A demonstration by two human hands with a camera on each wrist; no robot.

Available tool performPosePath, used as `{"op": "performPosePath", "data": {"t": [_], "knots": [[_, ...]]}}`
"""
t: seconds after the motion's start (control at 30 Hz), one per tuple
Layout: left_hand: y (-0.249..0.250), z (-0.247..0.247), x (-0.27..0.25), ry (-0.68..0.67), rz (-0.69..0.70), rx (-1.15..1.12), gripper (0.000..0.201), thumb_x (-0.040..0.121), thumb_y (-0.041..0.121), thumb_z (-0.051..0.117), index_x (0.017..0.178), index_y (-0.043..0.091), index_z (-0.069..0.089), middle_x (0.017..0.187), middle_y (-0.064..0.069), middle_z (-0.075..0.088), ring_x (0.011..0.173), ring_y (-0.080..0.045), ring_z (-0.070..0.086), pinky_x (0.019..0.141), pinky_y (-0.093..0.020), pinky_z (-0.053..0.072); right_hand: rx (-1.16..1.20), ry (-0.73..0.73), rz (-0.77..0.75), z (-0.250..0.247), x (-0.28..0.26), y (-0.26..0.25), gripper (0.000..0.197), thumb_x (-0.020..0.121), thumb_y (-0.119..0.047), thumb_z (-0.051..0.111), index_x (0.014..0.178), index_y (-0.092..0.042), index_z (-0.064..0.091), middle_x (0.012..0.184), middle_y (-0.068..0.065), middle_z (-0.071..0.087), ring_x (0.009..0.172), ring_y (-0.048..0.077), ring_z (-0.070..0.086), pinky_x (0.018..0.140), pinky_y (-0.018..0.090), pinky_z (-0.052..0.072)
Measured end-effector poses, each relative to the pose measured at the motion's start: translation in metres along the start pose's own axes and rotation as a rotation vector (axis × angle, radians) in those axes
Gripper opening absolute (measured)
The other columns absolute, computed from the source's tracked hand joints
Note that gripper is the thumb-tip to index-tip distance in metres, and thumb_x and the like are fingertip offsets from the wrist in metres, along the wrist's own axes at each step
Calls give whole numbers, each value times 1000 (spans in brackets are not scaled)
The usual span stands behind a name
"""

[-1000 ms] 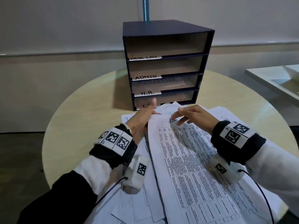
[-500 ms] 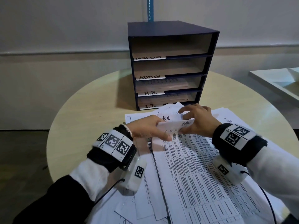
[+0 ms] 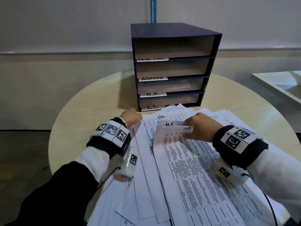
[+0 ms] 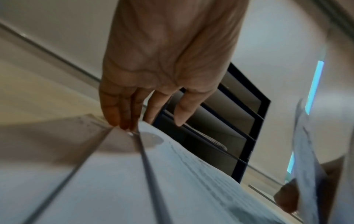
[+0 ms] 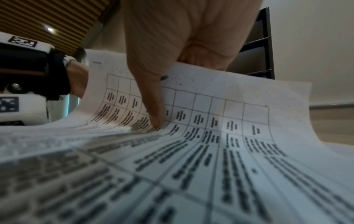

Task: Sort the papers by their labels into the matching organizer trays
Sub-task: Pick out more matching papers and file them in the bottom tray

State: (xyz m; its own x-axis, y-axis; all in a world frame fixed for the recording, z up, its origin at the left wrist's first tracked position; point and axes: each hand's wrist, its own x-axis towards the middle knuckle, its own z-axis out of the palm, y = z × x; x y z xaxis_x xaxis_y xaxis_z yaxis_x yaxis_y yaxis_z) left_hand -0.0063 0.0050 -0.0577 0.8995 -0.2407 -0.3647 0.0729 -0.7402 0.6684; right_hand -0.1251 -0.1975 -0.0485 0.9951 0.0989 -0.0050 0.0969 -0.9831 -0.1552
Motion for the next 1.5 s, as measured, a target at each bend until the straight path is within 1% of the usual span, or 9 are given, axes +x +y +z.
{"op": "performPosePath", "data": {"t": [0.57, 0.73, 0.83, 0.97, 1.13, 1.23, 1.33, 1.43, 1.5], "knots": [[45, 8, -65, 117, 652, -315, 17, 90, 16, 57, 77, 18, 68, 73, -3, 65, 73, -23, 60, 69, -34, 47, 59, 305, -41, -32, 0, 7, 36, 76, -23, 73, 110, -14, 68, 128, 0, 57, 138, 19, 24, 109, 33, 12], [64, 6, -76, 91, 647, -504, 53, 99, 40, 30, 97, -1, 65, 64, -5, 57, 63, -23, 56, 59, -28, 44, 193, 301, -10, -70, 10, 0, 27, 78, -14, 72, 100, 0, 68, 105, 12, 70, 74, 11, 55, 55, -4, 37], [66, 7, -83, 8, 686, -607, 51, 86, 50, 36, 98, 7, 60, 66, 7, 63, 62, -12, 61, 56, -21, 51, 189, 448, 20, -90, 8, 1, 28, 78, -13, 71, 102, 2, 68, 102, 13, 67, 82, 16, 55, 69, 9, 38], [71, 15, -84, 141, 660, -582, 20, 90, 13, 54, 109, 6, 57, 108, -3, 66, 83, -7, 64, 65, -14, 56, 268, 683, -67, -107, -3, -3, 18, 71, -6, 76, 81, -3, 61, 82, -6, 42, 73, 14, 43, 65, 0, 33], [85, -3, -87, 336, 722, -654, 27, 92, 9, 52, 118, 0, 54, 115, -10, 65, 87, -9, 63, 67, -12, 55, 327, 1021, 228, -91, -11, 22, 75, 65, -25, 75, 129, -8, 40, 131, 15, 36, 127, 27, 33, 102, 40, 29], [90, -18, -91, 406, 761, -746, 23, 90, 9, 56, 112, 4, 58, 108, -5, 66, 99, -19, 65, 85, -29, 56, 909, 900, 283, -92, -13, 36, 112, 49, -44, 85, 138, -8, 28, 129, 9, 50, 118, 19, 48, 105, 40, 38], [100, -25, -98, 446, 811, -789, 30, 88, 10, 59, 117, 6, 54, 98, 6, 62, 97, -12, 63, 89, -25, 53, 1170, 845, 90, -100, -11, 42, 69, 49, -37, 82, 109, -11, 60, 82, -13, 73, 80, 6, 65, 95, 39, 50], [106, -26, -102, 440, 812, -837, 50, 89, 12, 58, 134, 1, 38, 95, 15, 55, 83, 11, 54, 75, -4, 48, 1145, 967, 31, -111, -12, 28, 27, 60, -30, 69, 86, -23, 68, 77, -16, 73, 79, 9, 66, 89, 40, 54], [98, -24, -101, 414, 781, -837, 54, 87, 18, 63, 132, 1, 39, 107, 5, 61, 96, -1, 61, 86, -15, 51, 1226, 982, 6, -105, -13, 26, 24, 63, -23, 73, 86, -22, 67, 77, -15, 73, 78, 6, 67, 81, 31, 56]]}}
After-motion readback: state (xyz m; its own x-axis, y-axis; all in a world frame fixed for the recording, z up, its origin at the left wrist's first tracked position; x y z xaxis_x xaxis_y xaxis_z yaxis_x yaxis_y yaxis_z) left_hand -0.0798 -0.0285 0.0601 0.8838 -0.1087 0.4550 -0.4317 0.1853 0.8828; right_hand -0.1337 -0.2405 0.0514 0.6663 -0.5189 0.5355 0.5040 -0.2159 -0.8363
